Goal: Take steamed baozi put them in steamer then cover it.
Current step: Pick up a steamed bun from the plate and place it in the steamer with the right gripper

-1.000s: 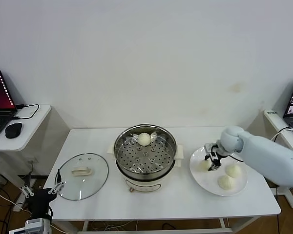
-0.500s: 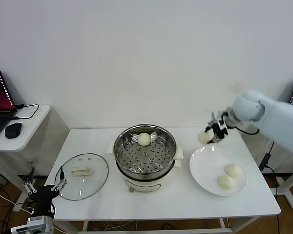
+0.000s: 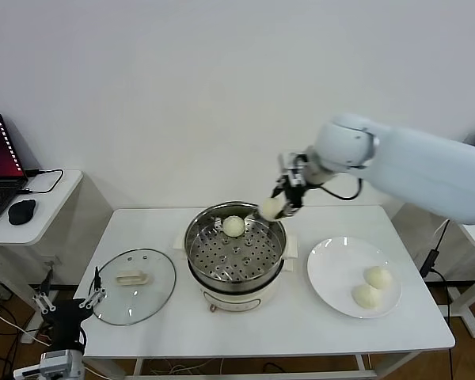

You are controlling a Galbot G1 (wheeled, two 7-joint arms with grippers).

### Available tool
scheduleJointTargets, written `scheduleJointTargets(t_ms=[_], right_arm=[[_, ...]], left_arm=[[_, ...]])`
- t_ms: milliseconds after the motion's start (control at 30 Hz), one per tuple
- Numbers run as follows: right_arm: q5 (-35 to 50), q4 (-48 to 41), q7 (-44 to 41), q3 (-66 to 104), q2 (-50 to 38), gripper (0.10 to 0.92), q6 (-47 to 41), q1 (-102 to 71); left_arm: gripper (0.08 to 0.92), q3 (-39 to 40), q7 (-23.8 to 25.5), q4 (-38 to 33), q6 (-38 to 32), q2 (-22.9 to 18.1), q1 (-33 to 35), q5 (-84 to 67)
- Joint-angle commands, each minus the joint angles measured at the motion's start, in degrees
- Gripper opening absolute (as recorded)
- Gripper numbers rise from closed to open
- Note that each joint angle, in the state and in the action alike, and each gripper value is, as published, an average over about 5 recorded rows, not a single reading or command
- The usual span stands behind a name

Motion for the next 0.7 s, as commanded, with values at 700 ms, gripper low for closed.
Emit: scheduleJointTargets(t_ms=[700], right_arm=[[2.45,-16.47,9.36,0.25,20.88,0.562,-6.10,-14.31]], left_arm=[[0.823,-0.29,-0.16,0.06,-0.33,-0.86,-0.20,-0.04]])
